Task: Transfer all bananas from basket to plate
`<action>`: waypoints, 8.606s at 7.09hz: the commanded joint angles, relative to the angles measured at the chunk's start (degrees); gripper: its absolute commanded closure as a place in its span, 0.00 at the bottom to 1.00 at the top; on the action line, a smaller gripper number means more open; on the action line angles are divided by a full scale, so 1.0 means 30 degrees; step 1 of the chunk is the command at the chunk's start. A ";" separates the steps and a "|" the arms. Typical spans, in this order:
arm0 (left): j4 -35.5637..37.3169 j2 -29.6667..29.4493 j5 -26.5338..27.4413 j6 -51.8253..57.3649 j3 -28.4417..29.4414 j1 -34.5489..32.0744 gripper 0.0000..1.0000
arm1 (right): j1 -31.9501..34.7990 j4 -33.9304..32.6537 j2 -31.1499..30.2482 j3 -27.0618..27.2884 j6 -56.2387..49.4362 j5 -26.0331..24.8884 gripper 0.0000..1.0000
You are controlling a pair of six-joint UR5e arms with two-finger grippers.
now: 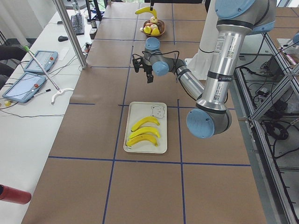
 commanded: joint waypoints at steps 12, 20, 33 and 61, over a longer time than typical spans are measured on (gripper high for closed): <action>-1.0009 -0.4903 0.1322 -0.8082 0.2893 0.3650 0.01 | -1.4350 0.8587 0.7307 -0.2598 1.1707 -1.1736 1.00; -1.0009 -0.4729 0.1204 -0.7848 0.2571 0.3889 1.00 | -1.4262 0.8558 0.7307 -0.2451 1.1707 -1.1854 0.00; -0.0957 0.3328 0.1116 0.0824 0.3211 0.0021 1.00 | 0.0519 -0.2039 0.1332 -0.3118 -0.5694 -0.3742 0.00; 0.8214 0.4148 -0.6706 2.9418 0.8108 -1.6590 0.00 | 1.1636 -0.5936 -0.2392 -1.0012 -1.8117 0.2180 0.00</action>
